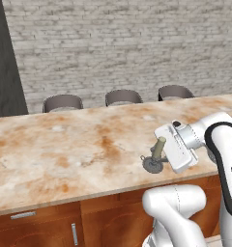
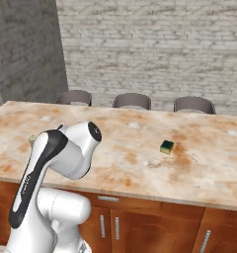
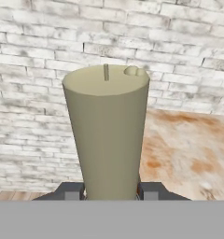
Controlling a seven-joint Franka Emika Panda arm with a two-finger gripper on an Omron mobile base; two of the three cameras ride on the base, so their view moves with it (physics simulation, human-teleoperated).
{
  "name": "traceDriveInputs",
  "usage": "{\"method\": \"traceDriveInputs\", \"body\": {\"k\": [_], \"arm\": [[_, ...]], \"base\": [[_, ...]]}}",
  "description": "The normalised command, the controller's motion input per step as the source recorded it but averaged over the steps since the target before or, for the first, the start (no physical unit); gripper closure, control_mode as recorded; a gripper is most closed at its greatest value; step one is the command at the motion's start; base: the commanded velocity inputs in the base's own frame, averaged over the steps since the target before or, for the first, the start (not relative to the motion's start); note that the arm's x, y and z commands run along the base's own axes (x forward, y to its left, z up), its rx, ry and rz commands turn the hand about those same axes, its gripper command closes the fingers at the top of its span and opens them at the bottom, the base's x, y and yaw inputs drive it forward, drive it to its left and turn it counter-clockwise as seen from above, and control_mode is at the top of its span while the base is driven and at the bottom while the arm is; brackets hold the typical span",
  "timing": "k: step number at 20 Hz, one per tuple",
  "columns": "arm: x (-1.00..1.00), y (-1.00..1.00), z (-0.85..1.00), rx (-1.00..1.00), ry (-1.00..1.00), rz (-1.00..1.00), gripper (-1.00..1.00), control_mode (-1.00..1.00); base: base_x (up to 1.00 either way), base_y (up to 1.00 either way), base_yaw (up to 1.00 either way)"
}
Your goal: Pick the jar and candle from the dining table and place them in the open cabinet. Close the cabinet after placing the objects.
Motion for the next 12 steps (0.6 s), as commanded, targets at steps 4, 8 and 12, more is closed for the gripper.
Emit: {"method": "traceDriveInputs", "body": {"k": [4, 8, 12], "arm": [[0.00, 0.00, 0.00, 0.00, 0.00, 0.00, 1.00, 1.00], [0.00, 0.00, 0.00, 0.00, 0.00, 0.00, 1.00, 1.00], [0.00, 0.00, 0.00, 0.00, 0.00, 0.00, 1.00, 1.00]], "base": [[-0.13, 0.01, 0.01], [-0.51, 0.00, 0.01], [-0.53, 0.01, 0.03]]}}
